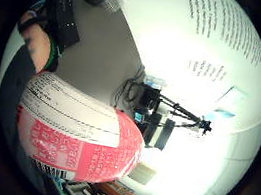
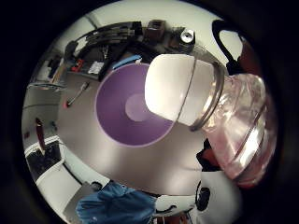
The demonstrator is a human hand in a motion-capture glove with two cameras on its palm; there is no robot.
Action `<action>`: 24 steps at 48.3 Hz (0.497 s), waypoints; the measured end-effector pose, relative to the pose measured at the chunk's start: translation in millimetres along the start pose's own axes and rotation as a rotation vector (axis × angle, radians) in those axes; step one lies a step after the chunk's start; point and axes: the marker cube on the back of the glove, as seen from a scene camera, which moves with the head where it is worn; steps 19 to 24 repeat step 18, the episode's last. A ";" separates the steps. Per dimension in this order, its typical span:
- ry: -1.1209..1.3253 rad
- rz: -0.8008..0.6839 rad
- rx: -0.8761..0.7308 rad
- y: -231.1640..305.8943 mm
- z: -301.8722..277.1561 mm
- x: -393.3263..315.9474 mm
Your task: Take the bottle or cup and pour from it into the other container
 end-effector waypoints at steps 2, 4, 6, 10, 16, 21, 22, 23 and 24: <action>0.056 -0.013 -0.005 -3.9 -2.3 -11.0; 0.102 -0.025 -0.005 -7.8 -4.5 -22.0; 0.136 -0.034 -0.004 -11.5 -7.1 -33.8; 0.035 0.027 0.006 -21.0 -18.0 -62.9; 0.182 -0.058 0.004 -17.9 -10.3 -56.3; 0.182 -0.062 0.001 -17.4 -9.9 -56.0; 0.182 -0.062 0.001 -17.4 -9.9 -56.0; 0.182 -0.062 0.001 -17.4 -9.9 -56.0; 0.182 -0.062 0.001 -17.4 -9.9 -56.0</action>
